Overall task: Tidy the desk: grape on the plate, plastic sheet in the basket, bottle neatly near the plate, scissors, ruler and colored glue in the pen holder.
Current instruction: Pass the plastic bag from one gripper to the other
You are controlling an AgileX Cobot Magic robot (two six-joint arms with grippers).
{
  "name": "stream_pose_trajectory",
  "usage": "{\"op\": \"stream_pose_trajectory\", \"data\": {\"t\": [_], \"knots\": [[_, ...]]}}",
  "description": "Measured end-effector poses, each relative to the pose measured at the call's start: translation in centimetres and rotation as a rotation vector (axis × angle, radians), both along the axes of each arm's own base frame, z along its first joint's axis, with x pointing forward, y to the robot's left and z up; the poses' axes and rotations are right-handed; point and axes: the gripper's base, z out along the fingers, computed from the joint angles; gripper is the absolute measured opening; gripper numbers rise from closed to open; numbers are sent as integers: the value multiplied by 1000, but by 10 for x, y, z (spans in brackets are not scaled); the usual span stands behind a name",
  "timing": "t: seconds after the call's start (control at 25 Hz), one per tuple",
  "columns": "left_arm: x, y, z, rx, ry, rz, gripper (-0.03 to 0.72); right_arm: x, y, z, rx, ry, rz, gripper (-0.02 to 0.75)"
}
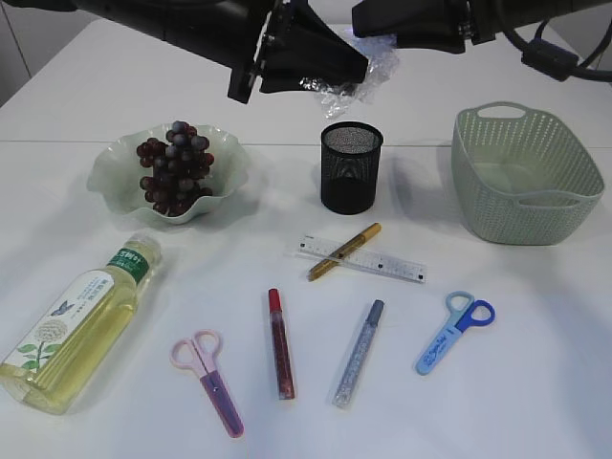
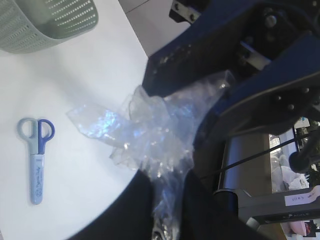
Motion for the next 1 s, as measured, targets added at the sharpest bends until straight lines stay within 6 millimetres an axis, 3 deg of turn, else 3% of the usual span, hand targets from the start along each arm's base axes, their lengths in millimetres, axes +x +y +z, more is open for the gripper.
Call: {"op": "stream_pose_trajectory", "data": {"t": [0.4, 0.68, 1.0], "knots": [[0, 0, 0, 0, 0, 0, 74, 0, 0, 0, -5, -4, -4, 206], [0, 0, 1, -8, 4, 2, 75, 1, -1, 2, -11, -12, -6, 49], [1, -1, 2, -10, -3, 2, 86, 1, -1, 1, -19, -14, -7, 40]]}}
